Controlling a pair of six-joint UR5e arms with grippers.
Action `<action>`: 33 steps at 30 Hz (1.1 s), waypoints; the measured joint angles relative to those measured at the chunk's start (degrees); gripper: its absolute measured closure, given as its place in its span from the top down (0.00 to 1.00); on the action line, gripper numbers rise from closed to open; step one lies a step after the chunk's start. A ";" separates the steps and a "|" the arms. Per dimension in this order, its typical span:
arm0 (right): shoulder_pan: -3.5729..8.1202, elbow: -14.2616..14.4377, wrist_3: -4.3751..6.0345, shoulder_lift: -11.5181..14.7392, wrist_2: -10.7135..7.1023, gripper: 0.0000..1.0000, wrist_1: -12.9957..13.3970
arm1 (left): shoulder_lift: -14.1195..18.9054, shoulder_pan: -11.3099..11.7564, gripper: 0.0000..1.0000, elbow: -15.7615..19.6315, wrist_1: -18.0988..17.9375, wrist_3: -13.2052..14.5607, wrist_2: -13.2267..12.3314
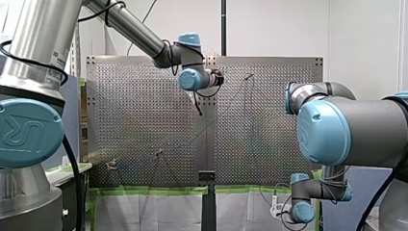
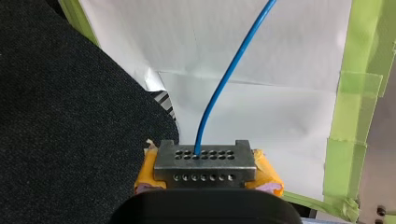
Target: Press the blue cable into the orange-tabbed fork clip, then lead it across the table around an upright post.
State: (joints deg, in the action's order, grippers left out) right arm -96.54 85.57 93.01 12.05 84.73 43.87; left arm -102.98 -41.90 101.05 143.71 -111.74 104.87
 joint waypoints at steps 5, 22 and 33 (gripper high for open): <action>-0.01 0.00 0.00 0.00 -0.06 0.01 -0.07 | 0.00 0.03 1.00 2.24 -2.22 -0.06 0.02; -0.01 -0.17 -0.18 0.02 -0.17 0.01 -0.43 | -0.09 1.04 1.00 10.38 -4.85 -2.08 2.16; -0.18 -0.18 -0.18 0.02 -0.45 0.01 -0.54 | -4.41 2.50 1.00 16.20 -8.27 -1.37 3.30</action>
State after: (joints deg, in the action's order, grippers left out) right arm -96.72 85.39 92.83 12.08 84.29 43.33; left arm -107.39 -39.40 117.24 135.45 -113.10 108.17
